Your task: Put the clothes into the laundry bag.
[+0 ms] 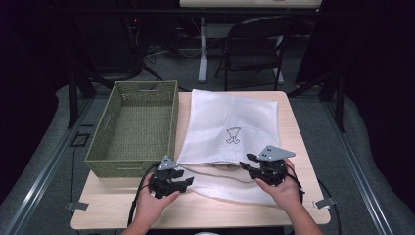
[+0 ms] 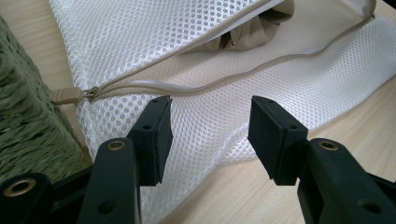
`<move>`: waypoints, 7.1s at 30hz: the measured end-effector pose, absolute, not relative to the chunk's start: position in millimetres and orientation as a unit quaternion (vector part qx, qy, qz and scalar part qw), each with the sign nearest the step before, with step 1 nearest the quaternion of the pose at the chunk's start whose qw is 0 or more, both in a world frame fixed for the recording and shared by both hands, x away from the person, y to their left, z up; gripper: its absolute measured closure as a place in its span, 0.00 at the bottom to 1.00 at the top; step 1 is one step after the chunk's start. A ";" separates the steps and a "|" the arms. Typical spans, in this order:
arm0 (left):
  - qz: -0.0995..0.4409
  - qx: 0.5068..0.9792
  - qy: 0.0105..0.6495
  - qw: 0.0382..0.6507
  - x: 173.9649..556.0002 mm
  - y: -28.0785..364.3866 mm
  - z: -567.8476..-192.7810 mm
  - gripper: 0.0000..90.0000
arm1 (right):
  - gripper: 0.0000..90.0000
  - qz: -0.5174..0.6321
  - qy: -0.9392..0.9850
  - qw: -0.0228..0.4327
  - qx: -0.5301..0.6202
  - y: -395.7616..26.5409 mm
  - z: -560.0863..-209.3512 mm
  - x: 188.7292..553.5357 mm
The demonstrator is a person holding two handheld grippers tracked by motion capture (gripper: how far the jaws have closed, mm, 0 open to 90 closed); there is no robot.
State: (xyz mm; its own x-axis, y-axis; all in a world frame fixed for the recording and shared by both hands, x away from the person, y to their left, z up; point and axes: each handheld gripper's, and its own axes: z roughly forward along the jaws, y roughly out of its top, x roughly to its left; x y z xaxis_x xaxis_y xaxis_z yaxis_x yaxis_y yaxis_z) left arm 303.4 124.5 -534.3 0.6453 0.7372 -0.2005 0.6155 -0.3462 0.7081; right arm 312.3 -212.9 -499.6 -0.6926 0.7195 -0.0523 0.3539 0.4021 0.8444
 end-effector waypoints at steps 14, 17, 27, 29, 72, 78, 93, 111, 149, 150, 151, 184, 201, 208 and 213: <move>0.088 0.820 0.415 0.384 300.8 125.2 -531.3 0.56 | 0.58 0.413 0.790 0.222 0.395 -251.9 -509.2 289.8; 0.095 0.821 0.412 0.382 298.9 126.4 -530.4 0.56 | 0.55 0.400 0.786 0.223 0.415 -262.6 -516.7 286.2; 0.099 0.825 0.409 0.377 296.8 132.5 -534.8 0.54 | 0.52 0.371 0.767 0.221 0.475 -283.8 -536.4 274.4; 0.097 0.824 0.411 0.378 298.1 132.6 -536.9 0.52 | 0.50 0.365 0.764 0.221 0.485 -286.5 -540.0 272.9; 0.102 0.839 0.383 0.374 306.8 114.5 -542.8 0.47 | 0.49 0.306 0.768 0.179 0.533 -295.6 -573.2 263.5; 0.102 0.840 0.384 0.370 306.6 114.4 -543.1 0.48 | 0.59 0.307 0.774 0.181 0.522 -294.0 -573.4 262.8; 0.094 0.836 0.397 0.366 302.8 119.2 -544.1 0.49 | 0.85 0.310 0.793 0.160 0.499 -294.3 -570.7 268.9; 0.111 0.827 0.421 0.356 296.2 132.5 -544.9 0.44 | 0.91 0.331 0.786 0.140 0.503 -305.3 -559.9 282.8; 0.080 0.821 0.452 0.340 304.6 132.7 -563.4 0.56 | 0.91 0.331 0.779 0.145 0.513 -314.4 -561.1 294.0; 0.080 0.820 0.452 0.340 304.5 132.3 -563.3 0.58 | 0.91 0.331 0.779 0.145 0.513 -314.3 -561.2 293.9; 0.080 0.819 0.453 0.343 304.4 131.8 -563.5 0.61 | 0.91 0.330 0.779 0.146 0.513 -314.2 -561.2 293.9; 0.107 0.832 0.408 0.361 308.9 121.4 -526.8 0.93 | 0.92 0.358 0.775 0.167 0.493 -310.4 -537.1 290.7; 0.135 0.826 0.394 0.380 323.0 125.1 -484.6 0.94 | 0.92 0.373 0.771 0.183 0.482 -313.7 -512.1 297.6; 0.134 0.827 0.392 0.381 331.3 123.8 -471.7 0.94 | 0.93 0.386 0.768 0.190 0.475 -313.0 -497.9 302.7; 0.127 0.833 0.387 0.374 339.1 121.6 -460.3 0.94 | 0.92 0.385 0.771 0.197 0.467 -311.4 -487.6 306.7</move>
State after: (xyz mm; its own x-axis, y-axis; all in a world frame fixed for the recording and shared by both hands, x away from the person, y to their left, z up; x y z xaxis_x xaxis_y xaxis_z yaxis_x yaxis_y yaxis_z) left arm 339.1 121.6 -460.3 0.6687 0.7394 -0.0781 0.5495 -0.4207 0.7218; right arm 306.7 -311.4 -487.6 -0.4855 0.8724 0.0565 0.5686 0.2660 0.7784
